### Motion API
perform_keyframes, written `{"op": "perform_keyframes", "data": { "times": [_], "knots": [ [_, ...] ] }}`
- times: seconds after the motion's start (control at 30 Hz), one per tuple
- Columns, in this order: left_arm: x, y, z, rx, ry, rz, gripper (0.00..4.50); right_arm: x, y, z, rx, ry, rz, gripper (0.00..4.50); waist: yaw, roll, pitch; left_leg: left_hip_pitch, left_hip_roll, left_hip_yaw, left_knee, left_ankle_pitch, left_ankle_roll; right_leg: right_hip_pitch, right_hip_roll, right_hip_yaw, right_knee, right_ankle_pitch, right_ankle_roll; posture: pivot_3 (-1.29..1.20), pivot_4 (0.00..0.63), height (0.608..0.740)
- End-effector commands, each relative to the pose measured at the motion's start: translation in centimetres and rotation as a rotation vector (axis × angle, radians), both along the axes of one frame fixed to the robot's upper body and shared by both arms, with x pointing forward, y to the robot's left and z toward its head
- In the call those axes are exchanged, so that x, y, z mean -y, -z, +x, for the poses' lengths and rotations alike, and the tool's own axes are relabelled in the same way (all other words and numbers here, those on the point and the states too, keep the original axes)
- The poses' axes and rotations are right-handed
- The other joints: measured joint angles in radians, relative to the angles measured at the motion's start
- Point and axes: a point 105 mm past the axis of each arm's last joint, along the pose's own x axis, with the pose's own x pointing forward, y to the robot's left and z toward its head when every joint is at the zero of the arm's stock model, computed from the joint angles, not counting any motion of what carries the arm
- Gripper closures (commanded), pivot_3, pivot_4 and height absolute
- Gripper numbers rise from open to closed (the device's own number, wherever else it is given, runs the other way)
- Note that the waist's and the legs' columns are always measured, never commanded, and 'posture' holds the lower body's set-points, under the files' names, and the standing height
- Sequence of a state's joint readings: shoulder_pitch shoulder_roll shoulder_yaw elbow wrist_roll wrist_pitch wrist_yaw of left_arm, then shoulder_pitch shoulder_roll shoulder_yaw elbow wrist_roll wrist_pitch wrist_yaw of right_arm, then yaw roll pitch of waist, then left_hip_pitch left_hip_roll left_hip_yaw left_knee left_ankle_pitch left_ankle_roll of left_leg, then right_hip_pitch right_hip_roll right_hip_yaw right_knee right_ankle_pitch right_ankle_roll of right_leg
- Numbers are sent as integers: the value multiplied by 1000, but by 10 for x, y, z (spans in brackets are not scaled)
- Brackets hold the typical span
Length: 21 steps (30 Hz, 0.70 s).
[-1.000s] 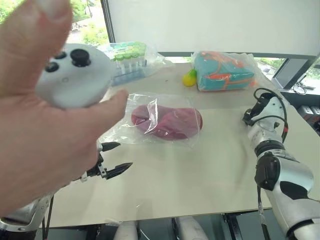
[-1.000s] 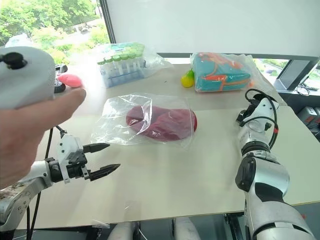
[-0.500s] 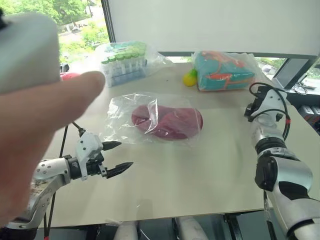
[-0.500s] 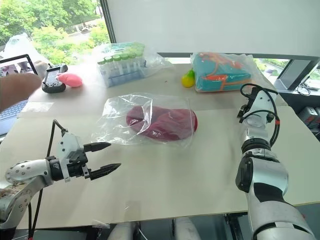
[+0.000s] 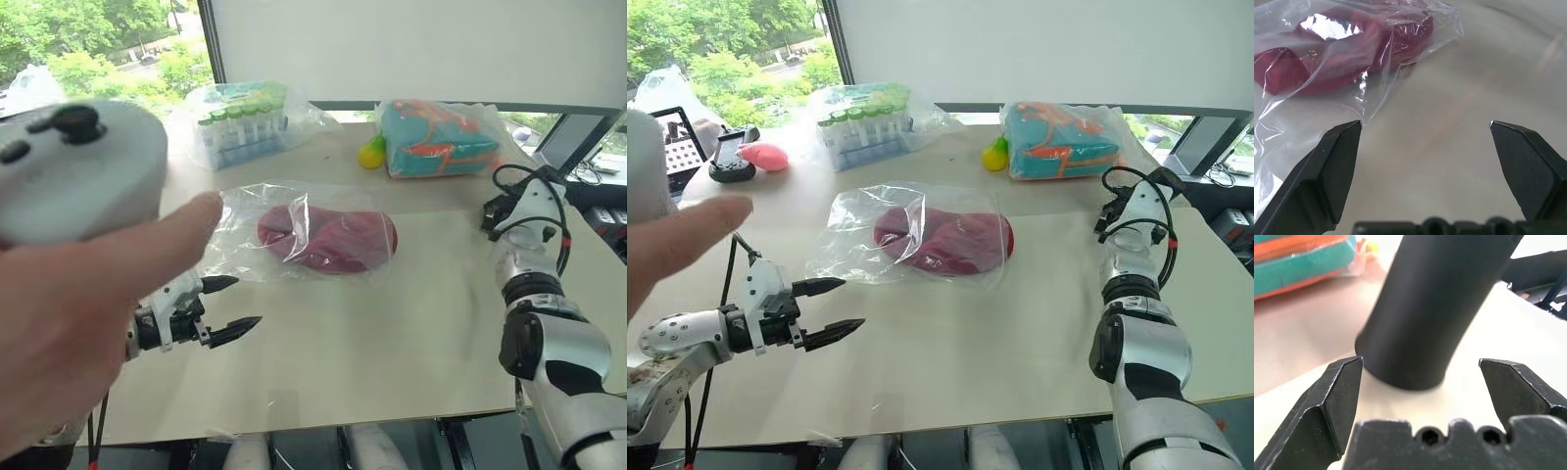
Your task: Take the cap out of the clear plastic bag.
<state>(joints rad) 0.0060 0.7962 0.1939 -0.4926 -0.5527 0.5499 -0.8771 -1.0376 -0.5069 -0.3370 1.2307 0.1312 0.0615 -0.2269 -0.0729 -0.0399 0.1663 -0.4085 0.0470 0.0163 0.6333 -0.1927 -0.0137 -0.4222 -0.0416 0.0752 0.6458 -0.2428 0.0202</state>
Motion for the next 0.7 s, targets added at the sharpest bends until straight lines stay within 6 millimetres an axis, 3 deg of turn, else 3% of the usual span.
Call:
{"op": "perform_keyframes", "data": {
  "times": [0.03, 0.4, 0.57, 0.7],
  "knots": [
    [1, -4, -1, 18, 10, 4, 0, 5, -25, 3, 67, 8, -20, 17, 0, 0, 0, 0, 0, 0, 0, 0, 0, 0, 0, 0, 0, 0, 0, 0, 150, 740],
    [0, -1, -2, 25, -2, 9, 0, -8, -58, 10, 156, -86, -47, 17, 1, 1, 0, 0, 0, 0, 0, 0, 0, 0, 0, 0, 0, 0, 0, 0, 150, 740],
    [1, 1, 0, 36, -8, 7, 0, -48, -71, -1, 203, -390, 13, 17, 6, 1, 0, -1, 1, -1, 0, 0, 0, 0, 0, -1, 0, 0, 0, 0, 150, 740],
    [5, 3, 1, 45, 0, -2, 0, -94, -68, -49, 136, -759, -29, 17, 18, 2, 1, -2, 1, -2, 0, 0, 0, -1, 0, -2, 1, 0, 0, 0, 150, 740]
  ]
}}
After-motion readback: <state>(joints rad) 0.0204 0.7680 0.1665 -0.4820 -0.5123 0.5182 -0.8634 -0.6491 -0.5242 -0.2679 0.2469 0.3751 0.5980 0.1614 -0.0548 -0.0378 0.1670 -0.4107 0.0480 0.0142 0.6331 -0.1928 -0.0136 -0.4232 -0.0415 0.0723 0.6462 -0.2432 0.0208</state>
